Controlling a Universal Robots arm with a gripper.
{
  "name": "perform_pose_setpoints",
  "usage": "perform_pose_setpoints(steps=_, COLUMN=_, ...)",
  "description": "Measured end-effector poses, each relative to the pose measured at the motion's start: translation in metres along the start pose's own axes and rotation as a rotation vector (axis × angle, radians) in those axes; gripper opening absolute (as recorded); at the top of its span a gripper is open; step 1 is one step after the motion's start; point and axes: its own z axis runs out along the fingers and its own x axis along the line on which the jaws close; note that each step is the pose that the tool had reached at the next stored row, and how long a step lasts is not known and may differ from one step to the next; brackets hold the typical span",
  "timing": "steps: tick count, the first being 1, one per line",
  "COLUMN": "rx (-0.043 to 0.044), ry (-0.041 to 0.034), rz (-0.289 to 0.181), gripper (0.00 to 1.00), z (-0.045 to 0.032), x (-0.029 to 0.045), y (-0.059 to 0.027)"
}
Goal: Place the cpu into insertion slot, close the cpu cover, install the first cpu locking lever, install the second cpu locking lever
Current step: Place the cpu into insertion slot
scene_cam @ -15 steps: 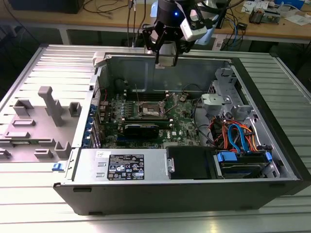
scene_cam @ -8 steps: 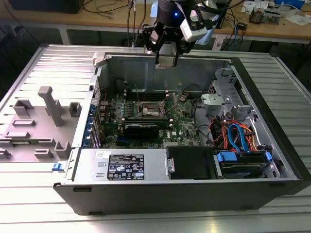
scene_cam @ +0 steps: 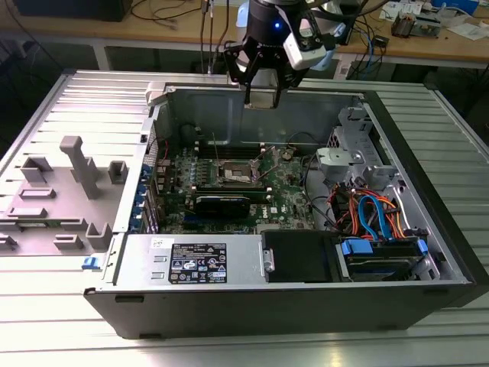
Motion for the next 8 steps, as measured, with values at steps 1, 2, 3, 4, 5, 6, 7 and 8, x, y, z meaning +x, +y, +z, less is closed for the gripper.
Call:
perform_pose_setpoints(steps=1, rx=0.0001, ry=-0.0003, rz=0.004, gripper=0.54, z=0.0001, x=0.0, y=-0.0001)
perform_pose_setpoints(steps=2, rx=0.0002, ry=-0.001, rz=0.013, gripper=0.54, z=0.0001, x=-0.0001, y=-0.0001)
perform_pose_setpoints(steps=3, rx=0.0, ry=-0.0018, rz=0.022, gripper=0.54, z=0.0002, x=-0.0001, y=-0.0002)
perform_pose_setpoints(steps=4, rx=-0.0002, ry=-0.0029, rz=0.034, gripper=0.54, z=0.0003, x=-0.0002, y=-0.0002)
perform_pose_setpoints(steps=5, rx=-0.0002, ry=-0.0036, rz=0.043, gripper=0.54, z=0.0003, x=-0.0001, y=-0.0002)
perform_pose_setpoints(steps=6, rx=-0.0005, ry=-0.0042, rz=0.049, gripper=0.54, z=0.0005, x=-0.0001, y=-0.0003)
perform_pose_setpoints(steps=7, rx=-0.0009, ry=-0.005, rz=0.056, gripper=0.54, z=0.0007, x=0.0, y=-0.0008)
perform_pose_setpoints(steps=8, rx=-0.0006, ry=-0.0051, rz=0.059, gripper=0.54, z=0.0006, x=-0.0001, y=-0.0015)
